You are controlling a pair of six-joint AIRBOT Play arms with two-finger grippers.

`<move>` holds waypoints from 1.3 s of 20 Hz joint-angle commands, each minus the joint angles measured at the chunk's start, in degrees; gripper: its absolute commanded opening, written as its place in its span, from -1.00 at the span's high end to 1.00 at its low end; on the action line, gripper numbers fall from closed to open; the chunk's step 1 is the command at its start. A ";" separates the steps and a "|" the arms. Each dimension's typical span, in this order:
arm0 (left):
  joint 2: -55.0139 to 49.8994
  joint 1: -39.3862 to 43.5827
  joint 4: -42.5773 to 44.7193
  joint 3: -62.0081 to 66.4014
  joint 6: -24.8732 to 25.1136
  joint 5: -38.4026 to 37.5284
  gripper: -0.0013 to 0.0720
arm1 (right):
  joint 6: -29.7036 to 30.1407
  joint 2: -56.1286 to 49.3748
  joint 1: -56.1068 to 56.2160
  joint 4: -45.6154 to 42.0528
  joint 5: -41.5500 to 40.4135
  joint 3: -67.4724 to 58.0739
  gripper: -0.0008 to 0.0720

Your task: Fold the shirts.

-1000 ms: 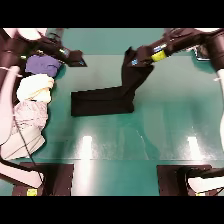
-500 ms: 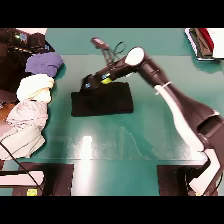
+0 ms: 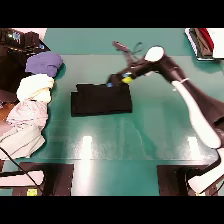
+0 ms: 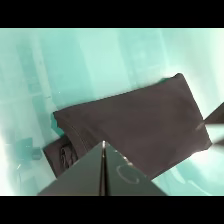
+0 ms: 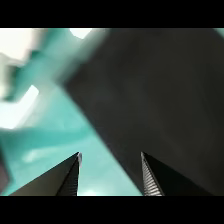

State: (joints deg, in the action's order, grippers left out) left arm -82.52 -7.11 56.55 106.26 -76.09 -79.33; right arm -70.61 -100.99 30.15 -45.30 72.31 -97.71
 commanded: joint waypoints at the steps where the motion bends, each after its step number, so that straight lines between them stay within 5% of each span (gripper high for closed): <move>1: -0.09 -0.04 0.07 -0.02 0.02 -0.13 0.90 | -3.61 5.64 -10.43 -4.70 1.09 13.53 -0.34; 3: -0.09 -0.04 0.07 -0.02 0.02 0.11 0.90 | -3.61 6.19 -14.95 -0.35 -0.70 18.88 -0.96; 13: -0.09 0.07 0.07 -0.02 0.04 0.24 0.90 | 1.38 -5.46 -9.92 21.33 -7.54 22.97 -0.93; 17: -0.09 0.07 0.07 -0.02 0.04 0.22 0.90 | 1.88 -8.13 -4.87 22.32 -10.84 17.62 -0.92; 18: -0.09 0.07 0.07 -0.02 0.02 0.17 0.89 | 1.88 -9.11 -4.07 22.21 -10.88 15.21 -0.85; 19: -0.09 0.07 0.07 -0.02 0.02 0.02 0.90 | 1.88 -9.86 -3.50 22.08 -10.91 13.14 -0.50; 22: -0.09 0.07 0.07 -0.02 0.04 -1.07 0.89 | 2.78 -10.58 -3.04 21.11 -11.17 9.51 0.93; 26: -0.09 1.16 0.26 -0.02 0.02 -2.16 0.90 | 2.69 -7.06 -5.77 20.98 -12.68 11.43 0.93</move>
State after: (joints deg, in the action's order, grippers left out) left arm -82.59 -6.68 56.69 106.24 -76.07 -80.31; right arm -68.16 -110.04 25.71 -24.49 61.01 -86.87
